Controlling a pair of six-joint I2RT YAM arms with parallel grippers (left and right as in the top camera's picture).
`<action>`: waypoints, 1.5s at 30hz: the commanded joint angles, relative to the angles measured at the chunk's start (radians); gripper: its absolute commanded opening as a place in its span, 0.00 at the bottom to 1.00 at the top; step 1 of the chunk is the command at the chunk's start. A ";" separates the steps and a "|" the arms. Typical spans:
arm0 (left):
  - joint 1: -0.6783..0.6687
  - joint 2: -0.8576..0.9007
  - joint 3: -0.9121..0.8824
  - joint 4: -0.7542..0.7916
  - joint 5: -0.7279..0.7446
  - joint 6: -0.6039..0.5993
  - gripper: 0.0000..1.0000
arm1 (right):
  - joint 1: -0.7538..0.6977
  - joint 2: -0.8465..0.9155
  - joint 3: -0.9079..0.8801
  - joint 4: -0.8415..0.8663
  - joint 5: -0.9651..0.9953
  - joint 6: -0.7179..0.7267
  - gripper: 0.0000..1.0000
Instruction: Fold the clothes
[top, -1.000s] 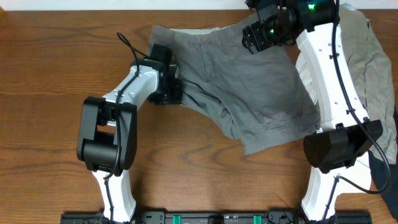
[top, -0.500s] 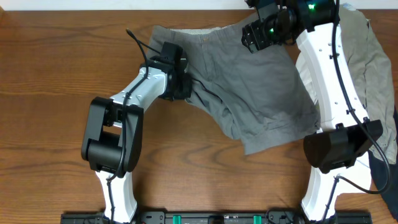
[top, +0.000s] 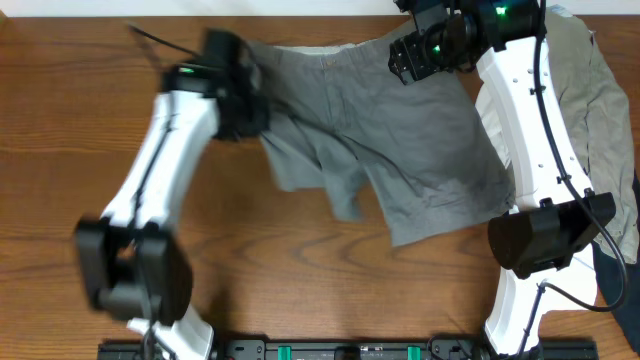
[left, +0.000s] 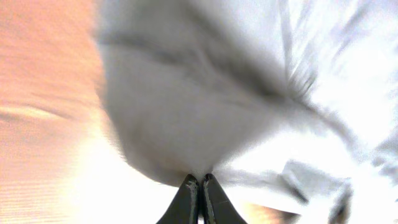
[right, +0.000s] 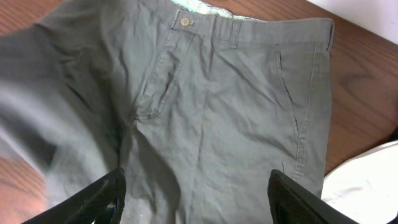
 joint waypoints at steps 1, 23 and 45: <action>0.031 -0.074 0.023 -0.003 -0.064 -0.005 0.06 | -0.004 0.007 0.001 -0.002 -0.002 -0.003 0.71; 0.027 -0.019 -0.141 -0.222 -0.152 0.002 0.67 | 0.003 0.011 0.001 -0.038 0.000 -0.013 0.75; 0.104 -0.024 -0.565 0.426 0.089 0.285 0.64 | -0.003 0.026 0.001 -0.051 -0.001 -0.075 0.79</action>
